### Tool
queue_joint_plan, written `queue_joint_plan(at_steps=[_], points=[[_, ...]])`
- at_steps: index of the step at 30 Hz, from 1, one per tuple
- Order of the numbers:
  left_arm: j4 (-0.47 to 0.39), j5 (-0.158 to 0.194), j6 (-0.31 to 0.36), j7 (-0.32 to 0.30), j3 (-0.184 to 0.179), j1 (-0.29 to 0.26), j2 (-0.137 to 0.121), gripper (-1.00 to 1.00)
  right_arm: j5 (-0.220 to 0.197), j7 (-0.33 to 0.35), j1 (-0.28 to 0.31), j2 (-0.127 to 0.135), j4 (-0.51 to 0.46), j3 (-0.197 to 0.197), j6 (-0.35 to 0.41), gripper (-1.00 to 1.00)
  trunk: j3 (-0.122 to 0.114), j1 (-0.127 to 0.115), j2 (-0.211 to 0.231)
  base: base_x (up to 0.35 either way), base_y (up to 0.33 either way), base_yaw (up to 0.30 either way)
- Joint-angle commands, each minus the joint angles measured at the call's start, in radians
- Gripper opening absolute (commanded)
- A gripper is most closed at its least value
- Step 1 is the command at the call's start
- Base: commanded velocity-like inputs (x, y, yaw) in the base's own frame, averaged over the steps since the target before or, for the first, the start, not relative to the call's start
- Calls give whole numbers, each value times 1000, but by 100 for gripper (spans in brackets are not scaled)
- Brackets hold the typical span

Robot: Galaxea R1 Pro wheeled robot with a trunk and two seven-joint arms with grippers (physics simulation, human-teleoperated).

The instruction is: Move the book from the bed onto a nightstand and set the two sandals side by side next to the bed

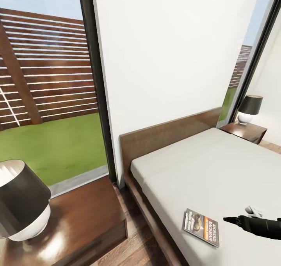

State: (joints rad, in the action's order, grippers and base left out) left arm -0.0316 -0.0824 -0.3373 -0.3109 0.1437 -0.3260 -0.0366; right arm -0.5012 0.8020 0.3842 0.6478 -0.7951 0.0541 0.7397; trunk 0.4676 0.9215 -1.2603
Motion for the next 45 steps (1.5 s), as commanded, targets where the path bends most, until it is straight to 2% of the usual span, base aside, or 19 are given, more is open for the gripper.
queue_joint_plan(at_steps=[1, 4, 28, 38, 45], points=[[1, -8, -3, -3, 8, -1, 0, 100, -7, -1, 1, 1, 0, 2, 6, 100, 1, 0, -1, 0, 0, 0], [1, -8, -3, -3, 9, -1, 0, 100, -7, -1, 1, 1, 0, 2, 6, 100, 1, 0, -1, 0, 0, 0], [1, -8, -3, -3, 10, -1, 0, 100, -5, -2, 1, 1, 0, 2, 6, 100, 76, 92, -169, 0, 0, 0], [1, -8, -3, -4, 10, -1, 0, 100, -6, -3, 1, 1, 0, 0, 6, 100, 76, 92, -169, 0, 0, 0], [1, -8, -3, -4, 10, -1, 0, 100, -6, -3, 1, 1, -1, -2, 4, 100, 98, 119, -218, 0, 0, 0]])
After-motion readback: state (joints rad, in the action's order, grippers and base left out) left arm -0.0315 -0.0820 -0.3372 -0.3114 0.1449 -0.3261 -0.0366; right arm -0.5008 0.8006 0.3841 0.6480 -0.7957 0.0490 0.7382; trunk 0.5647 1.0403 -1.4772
